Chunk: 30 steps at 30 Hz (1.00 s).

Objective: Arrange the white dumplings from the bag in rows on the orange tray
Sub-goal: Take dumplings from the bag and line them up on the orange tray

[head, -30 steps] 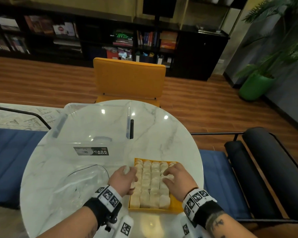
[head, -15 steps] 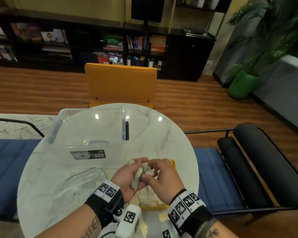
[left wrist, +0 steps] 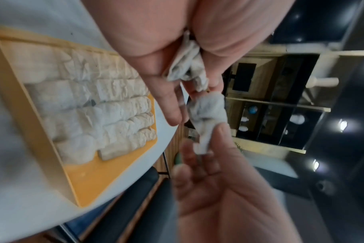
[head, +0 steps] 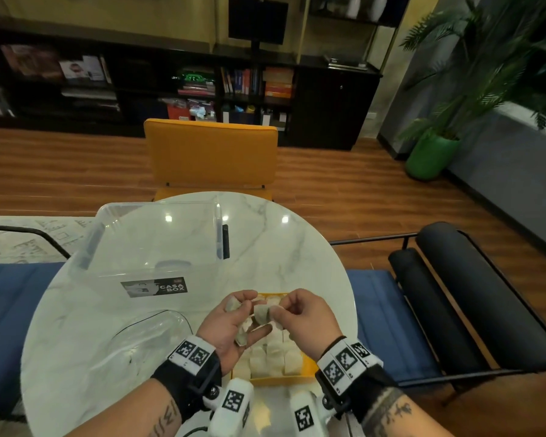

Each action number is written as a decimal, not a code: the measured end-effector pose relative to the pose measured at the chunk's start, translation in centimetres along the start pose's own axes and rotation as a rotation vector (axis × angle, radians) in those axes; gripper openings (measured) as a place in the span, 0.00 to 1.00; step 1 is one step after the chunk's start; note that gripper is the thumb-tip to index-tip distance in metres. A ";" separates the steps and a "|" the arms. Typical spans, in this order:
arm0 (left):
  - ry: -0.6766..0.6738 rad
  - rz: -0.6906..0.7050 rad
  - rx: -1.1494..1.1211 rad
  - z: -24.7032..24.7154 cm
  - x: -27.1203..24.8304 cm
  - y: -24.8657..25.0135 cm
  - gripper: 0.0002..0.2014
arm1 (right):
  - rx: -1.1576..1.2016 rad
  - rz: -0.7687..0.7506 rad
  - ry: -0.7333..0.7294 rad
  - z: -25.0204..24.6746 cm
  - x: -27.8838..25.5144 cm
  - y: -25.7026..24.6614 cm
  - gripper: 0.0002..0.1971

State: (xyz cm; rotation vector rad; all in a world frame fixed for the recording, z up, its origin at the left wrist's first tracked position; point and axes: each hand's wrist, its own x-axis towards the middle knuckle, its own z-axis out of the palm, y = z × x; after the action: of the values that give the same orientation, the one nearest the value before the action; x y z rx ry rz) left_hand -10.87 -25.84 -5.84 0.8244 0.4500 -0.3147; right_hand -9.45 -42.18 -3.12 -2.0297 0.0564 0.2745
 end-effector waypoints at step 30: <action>-0.032 0.246 1.365 -0.5 1.6 -1.4 0.02 | -0.414 -0.135 -0.247 -4.8 3.2 1.0 0.04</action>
State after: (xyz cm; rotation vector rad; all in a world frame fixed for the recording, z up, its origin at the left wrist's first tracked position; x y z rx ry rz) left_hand -10.25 -26.50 -7.78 2.1770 0.0329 -0.3914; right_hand -5.62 -46.67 -2.58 -2.3789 -0.3135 0.4797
